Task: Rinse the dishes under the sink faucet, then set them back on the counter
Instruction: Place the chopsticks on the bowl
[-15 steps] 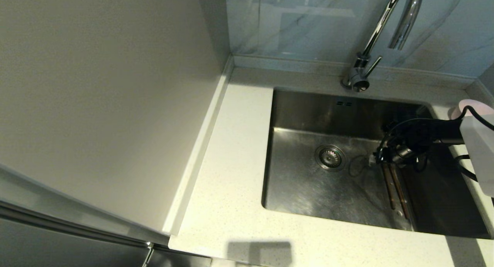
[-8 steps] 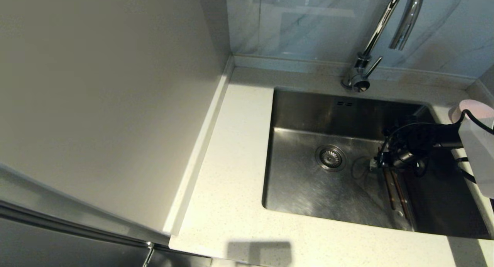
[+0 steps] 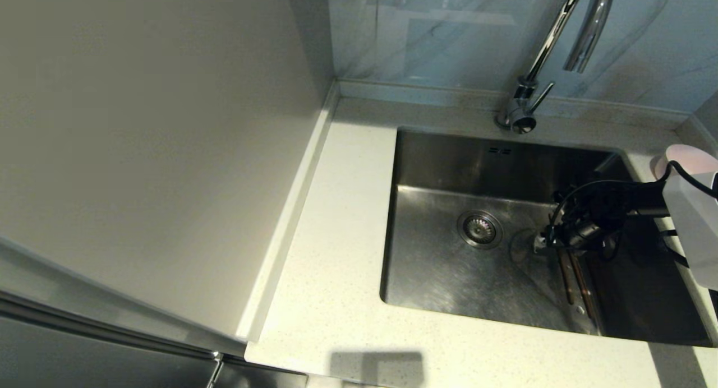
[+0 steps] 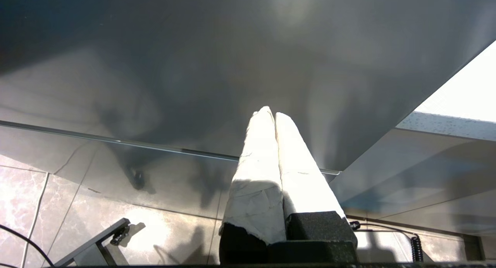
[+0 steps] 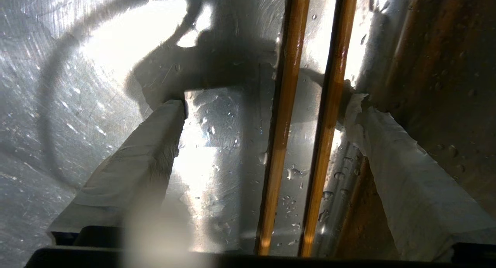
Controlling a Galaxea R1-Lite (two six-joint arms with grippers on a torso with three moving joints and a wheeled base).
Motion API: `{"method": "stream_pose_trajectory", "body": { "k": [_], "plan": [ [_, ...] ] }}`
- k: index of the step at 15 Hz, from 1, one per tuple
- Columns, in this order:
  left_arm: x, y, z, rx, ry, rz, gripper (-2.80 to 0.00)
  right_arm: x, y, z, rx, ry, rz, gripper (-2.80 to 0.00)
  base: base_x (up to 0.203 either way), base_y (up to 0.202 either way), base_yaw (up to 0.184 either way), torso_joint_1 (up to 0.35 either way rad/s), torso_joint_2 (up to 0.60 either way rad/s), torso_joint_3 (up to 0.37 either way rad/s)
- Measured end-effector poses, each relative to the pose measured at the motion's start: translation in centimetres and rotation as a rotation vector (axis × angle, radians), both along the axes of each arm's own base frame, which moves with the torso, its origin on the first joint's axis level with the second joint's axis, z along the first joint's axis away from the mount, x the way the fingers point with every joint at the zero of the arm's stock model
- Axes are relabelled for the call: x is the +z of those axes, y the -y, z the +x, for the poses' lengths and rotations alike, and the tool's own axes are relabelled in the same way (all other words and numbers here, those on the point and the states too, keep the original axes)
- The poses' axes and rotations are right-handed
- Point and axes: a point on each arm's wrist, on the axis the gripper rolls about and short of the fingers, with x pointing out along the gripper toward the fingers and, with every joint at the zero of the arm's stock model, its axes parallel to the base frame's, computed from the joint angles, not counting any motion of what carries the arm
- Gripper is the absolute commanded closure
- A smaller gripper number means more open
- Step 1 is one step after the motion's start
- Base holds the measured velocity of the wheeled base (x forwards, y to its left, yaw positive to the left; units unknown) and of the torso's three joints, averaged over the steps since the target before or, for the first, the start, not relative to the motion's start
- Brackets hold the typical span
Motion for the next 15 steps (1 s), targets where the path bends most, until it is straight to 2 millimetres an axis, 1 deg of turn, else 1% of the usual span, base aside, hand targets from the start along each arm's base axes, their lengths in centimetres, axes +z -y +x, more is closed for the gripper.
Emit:
{"method": "stream_pose_trajectory", "body": {
  "k": [4,6,10,13,15],
  "plan": [
    [0.0,0.0,0.0,0.000,0.000,0.000,0.00,-0.1,-1.0,-0.3,0.030,-0.043,0.041,-2.80,0.000,0.000,0.000,0.000,0.00,0.000],
    [0.0,0.0,0.0,0.000,0.000,0.000,0.00,0.0,-1.6,-0.3,0.051,-0.044,0.056,-2.80,0.000,0.000,0.000,0.000,0.00,0.000],
    [0.0,0.0,0.0,0.000,0.000,0.000,0.00,0.3,-2.4,-0.2,0.083,-0.031,0.080,-2.80,0.000,0.000,0.000,0.000,0.00,0.000],
    [0.0,0.0,0.0,0.000,0.000,0.000,0.00,1.4,-2.2,-0.2,0.086,-0.003,0.074,-2.80,0.000,0.000,0.000,0.000,0.00,0.000],
    [0.0,0.0,0.0,0.000,0.000,0.000,0.00,2.8,-2.1,-0.4,0.084,0.026,0.069,-2.80,0.000,0.000,0.000,0.000,0.00,0.000]
  ]
}}
